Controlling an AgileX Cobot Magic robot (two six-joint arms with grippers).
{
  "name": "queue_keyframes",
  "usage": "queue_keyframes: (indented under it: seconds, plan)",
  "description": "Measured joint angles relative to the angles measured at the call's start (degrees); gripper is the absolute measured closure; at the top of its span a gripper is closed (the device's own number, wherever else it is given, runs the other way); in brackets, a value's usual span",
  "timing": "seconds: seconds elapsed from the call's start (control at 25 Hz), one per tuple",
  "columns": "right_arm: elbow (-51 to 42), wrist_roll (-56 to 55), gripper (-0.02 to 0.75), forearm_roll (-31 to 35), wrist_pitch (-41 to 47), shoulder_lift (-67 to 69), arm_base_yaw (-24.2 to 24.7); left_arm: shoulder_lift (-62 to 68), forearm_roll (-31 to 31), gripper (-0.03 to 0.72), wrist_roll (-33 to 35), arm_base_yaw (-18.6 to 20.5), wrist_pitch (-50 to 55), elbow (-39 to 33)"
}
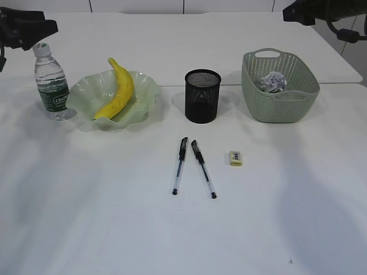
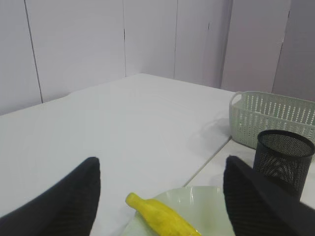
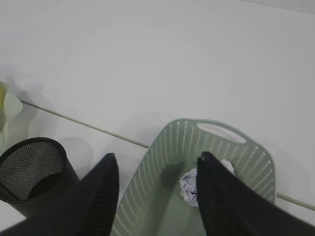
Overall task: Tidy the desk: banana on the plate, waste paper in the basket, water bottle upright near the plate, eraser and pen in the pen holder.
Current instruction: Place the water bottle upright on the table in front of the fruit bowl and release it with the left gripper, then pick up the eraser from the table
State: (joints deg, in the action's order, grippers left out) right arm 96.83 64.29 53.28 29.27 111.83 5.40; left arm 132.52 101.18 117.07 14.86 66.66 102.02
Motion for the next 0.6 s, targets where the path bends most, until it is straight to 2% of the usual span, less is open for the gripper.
queue_keyframes:
  seconds: [0.28, 0.6]
  plan:
    - [0.00, 0.00, 0.353, 0.00, -0.13, 0.00, 0.00, -4.74, 0.00, 0.141, -1.82, 0.00, -3.53, 0.00]
    - [0.00, 0.00, 0.353, 3.07, -0.13, 0.00, 0.00, -10.82, -0.12, 0.141, -4.94, 0.00, -5.74, 0.00]
